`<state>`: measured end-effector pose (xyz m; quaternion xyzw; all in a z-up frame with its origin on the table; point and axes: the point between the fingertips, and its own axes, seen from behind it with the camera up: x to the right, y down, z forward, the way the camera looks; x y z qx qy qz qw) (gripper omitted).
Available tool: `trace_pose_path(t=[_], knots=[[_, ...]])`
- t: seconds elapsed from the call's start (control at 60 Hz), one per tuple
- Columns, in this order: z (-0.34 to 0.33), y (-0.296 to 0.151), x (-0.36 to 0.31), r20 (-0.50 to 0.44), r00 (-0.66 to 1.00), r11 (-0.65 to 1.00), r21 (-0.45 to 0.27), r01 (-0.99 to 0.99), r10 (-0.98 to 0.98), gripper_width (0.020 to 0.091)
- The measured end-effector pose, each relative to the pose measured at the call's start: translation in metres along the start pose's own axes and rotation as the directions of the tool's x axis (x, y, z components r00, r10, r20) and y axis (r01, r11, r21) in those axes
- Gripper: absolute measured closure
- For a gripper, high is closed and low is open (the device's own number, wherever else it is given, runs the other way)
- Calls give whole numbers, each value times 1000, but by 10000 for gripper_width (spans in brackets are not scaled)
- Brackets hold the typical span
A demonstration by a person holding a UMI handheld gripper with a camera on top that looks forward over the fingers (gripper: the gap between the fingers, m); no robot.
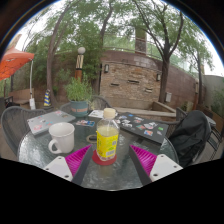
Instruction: Pour water
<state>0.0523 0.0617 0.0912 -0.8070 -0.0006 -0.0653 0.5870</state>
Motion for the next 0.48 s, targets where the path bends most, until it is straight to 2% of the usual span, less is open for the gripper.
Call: trace_pose_path(t=[0.233,0.367,0.483], knots=[[-136,5,-37,113,990,996,-28,-86,89,267],[-188,10,-57,152,985,997,-38,-74,79,269],[-222,7,-62,167,983,997,-16,-79,81,266]])
